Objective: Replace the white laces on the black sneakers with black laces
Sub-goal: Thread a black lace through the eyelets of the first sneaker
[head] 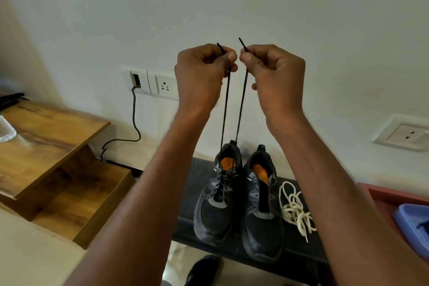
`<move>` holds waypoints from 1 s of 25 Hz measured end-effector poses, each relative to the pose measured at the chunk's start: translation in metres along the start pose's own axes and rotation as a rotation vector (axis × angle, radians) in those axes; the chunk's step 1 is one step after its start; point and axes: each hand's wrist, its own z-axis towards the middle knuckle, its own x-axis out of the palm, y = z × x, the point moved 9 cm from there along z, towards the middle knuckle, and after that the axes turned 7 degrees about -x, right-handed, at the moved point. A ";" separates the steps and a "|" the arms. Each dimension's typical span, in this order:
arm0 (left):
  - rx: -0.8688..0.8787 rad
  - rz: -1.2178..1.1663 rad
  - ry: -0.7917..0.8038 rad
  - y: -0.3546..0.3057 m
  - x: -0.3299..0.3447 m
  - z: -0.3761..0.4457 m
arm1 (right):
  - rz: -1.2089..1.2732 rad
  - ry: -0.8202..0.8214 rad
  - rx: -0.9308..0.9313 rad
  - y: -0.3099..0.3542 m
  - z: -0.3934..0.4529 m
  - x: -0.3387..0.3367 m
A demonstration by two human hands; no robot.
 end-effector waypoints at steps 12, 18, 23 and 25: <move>0.140 0.088 -0.055 -0.017 0.003 0.004 | 0.167 -0.015 0.189 -0.016 -0.007 0.001; 0.093 -0.044 -0.001 -0.011 0.008 0.003 | 0.214 -0.035 0.239 -0.020 -0.006 0.000; 0.066 -0.102 0.018 -0.006 0.014 0.002 | 0.216 -0.031 0.258 -0.023 -0.006 -0.002; 0.059 -0.109 0.028 -0.004 0.015 0.001 | 0.210 -0.019 0.261 -0.025 -0.008 -0.001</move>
